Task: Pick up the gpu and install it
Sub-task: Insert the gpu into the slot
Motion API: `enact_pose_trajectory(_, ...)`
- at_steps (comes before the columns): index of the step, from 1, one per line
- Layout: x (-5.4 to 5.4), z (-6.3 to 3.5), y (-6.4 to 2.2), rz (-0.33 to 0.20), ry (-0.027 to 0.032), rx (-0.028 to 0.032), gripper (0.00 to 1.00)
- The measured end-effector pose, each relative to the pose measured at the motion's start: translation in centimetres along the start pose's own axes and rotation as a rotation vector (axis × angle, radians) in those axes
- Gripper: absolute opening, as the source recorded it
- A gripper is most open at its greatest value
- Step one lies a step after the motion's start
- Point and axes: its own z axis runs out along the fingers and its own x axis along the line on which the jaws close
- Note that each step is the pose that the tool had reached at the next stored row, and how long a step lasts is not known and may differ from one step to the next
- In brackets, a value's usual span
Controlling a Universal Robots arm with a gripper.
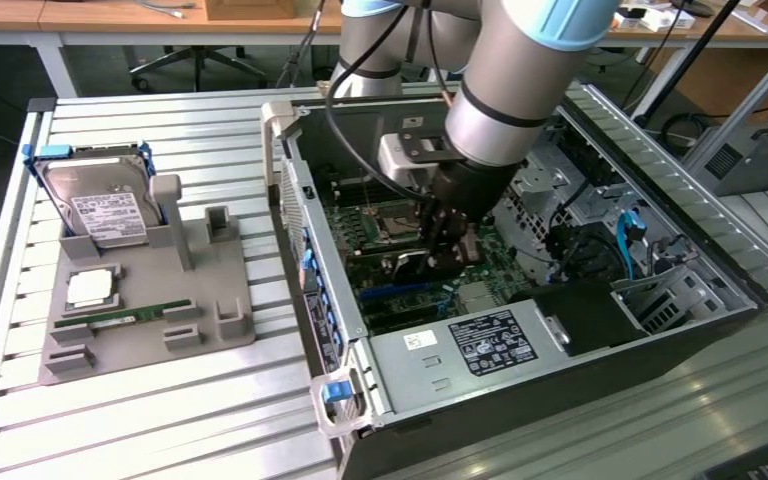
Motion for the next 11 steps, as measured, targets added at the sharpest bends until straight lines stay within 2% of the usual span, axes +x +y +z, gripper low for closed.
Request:
enact_pose_trajectory(7, -0.02, 0.08, 0.06, -0.001, 0.0001, -0.0001, 0.27)
enact_pose_trajectory(11, -0.09, 0.29, 0.06, -0.019, 0.0012, -0.0008, 0.27)
